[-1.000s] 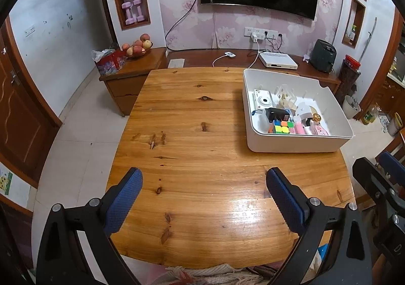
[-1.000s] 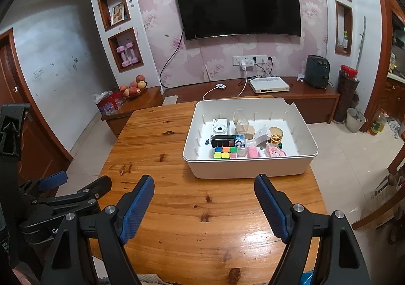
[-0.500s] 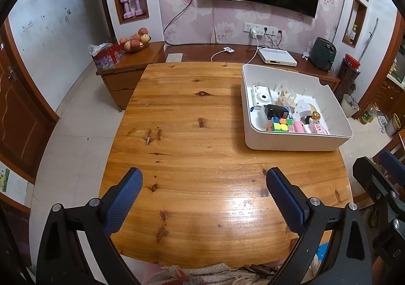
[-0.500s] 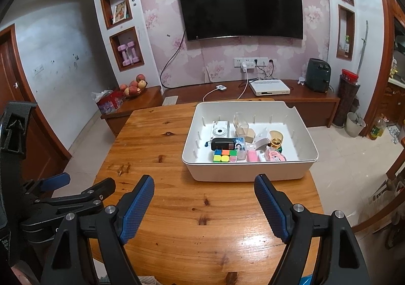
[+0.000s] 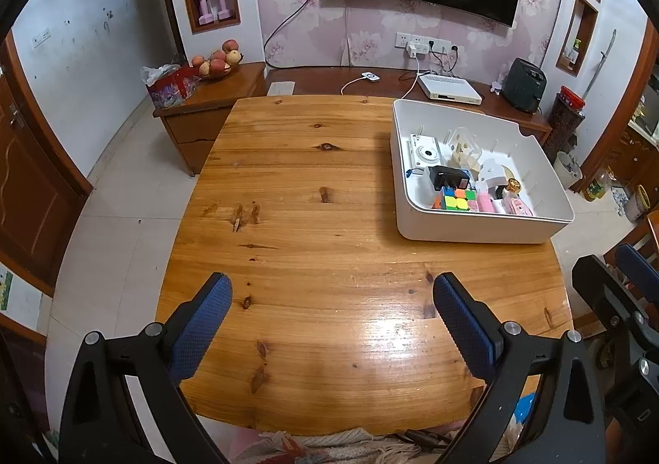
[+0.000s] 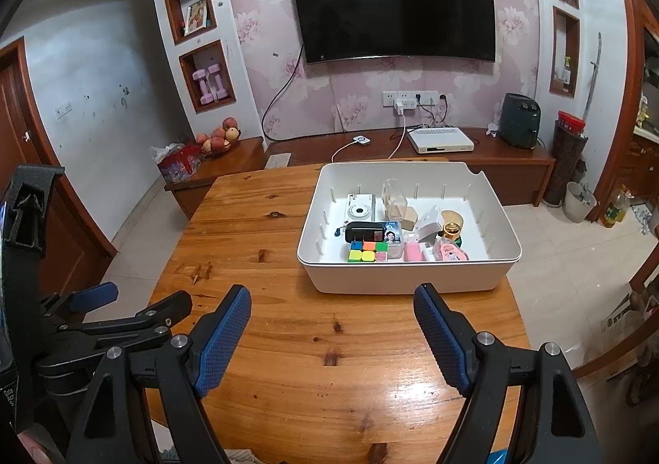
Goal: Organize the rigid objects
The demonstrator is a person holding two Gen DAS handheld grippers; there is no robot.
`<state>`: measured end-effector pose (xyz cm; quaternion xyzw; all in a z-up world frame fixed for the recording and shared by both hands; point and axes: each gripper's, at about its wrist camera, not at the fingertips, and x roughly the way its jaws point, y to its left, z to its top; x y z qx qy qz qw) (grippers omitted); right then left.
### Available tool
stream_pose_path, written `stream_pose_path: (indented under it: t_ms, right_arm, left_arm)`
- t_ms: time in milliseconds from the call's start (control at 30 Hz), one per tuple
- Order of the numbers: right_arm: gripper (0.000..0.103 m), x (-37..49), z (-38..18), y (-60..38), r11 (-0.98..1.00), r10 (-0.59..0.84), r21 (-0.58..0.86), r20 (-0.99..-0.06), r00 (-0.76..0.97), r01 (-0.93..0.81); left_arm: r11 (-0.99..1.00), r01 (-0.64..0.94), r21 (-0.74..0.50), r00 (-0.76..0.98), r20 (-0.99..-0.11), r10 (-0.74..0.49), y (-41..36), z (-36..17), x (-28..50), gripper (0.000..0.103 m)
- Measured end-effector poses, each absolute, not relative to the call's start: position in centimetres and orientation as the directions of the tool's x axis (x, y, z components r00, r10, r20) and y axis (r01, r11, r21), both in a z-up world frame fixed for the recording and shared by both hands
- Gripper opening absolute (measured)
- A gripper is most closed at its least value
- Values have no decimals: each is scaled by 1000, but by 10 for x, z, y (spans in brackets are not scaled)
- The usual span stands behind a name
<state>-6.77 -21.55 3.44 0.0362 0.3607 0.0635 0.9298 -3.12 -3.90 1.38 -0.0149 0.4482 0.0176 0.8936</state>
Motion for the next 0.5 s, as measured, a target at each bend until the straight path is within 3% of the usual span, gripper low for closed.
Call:
stream_pose_path:
  t_ms: [500]
  right_arm:
    - [82, -67, 31, -215, 988, 148, 124, -676, 721, -86]
  left_arm:
    - [999, -45, -9, 586, -810, 19, -40, 8, -30, 99]
